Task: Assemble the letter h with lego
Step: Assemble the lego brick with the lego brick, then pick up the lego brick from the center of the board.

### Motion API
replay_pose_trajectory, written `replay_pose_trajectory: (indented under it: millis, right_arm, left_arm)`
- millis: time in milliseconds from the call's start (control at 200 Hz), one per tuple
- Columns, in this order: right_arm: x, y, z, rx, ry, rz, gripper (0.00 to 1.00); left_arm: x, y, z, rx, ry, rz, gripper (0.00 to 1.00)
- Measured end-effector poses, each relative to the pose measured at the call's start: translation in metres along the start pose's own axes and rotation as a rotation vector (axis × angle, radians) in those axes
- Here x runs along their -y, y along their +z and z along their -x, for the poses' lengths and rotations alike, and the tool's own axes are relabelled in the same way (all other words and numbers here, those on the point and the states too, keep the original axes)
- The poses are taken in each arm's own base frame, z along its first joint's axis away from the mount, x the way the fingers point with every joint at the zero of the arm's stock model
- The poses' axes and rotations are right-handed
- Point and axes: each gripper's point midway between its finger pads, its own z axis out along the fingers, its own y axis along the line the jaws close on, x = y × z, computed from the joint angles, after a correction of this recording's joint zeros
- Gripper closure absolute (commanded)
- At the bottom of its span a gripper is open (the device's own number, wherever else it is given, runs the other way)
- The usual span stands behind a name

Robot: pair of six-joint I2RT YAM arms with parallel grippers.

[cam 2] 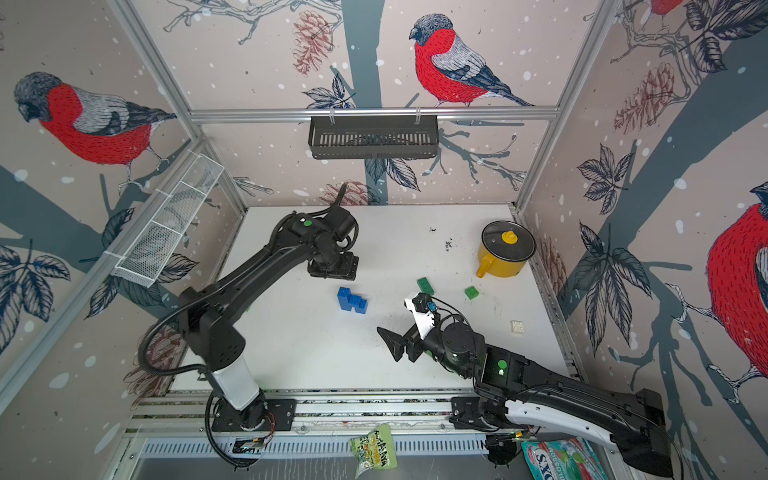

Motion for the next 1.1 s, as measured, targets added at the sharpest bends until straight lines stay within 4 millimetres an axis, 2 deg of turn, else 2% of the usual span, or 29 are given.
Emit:
replay_pose_trajectory:
  millis: [50,75,190,490,780,1101]
  right_arm:
    - [0.001,0.0,-0.001,0.0,0.0,-0.004,0.0]
    - [0.001,0.0,-0.001,0.0,0.0,-0.006,0.0]
    - [0.003,0.0,-0.001,0.001,-0.001,-0.016,0.01]
    - [0.004,0.003,-0.012,-0.021,-0.002,-0.023,0.0]
    - [0.005,0.009,-0.019,-0.037,-0.006,-0.03,0.0]
    - [0.005,0.008,-0.018,-0.032,0.002,-0.03,0.01]
  left_arm:
    - [0.003,-0.009,-0.007,0.063,0.008,-0.02,0.11]
    - [0.005,-0.012,-0.012,0.089,0.018,-0.028,0.03]
    - [0.006,-0.018,-0.029,0.232,0.031,-0.071,0.03]
    - [-0.03,0.003,-0.062,0.566,-0.113,-0.166,0.03]
    - [-0.015,0.012,-0.067,0.739,-0.121,-0.166,0.03]
    - [-0.022,0.037,-0.065,0.785,-0.148,-0.108,0.09]
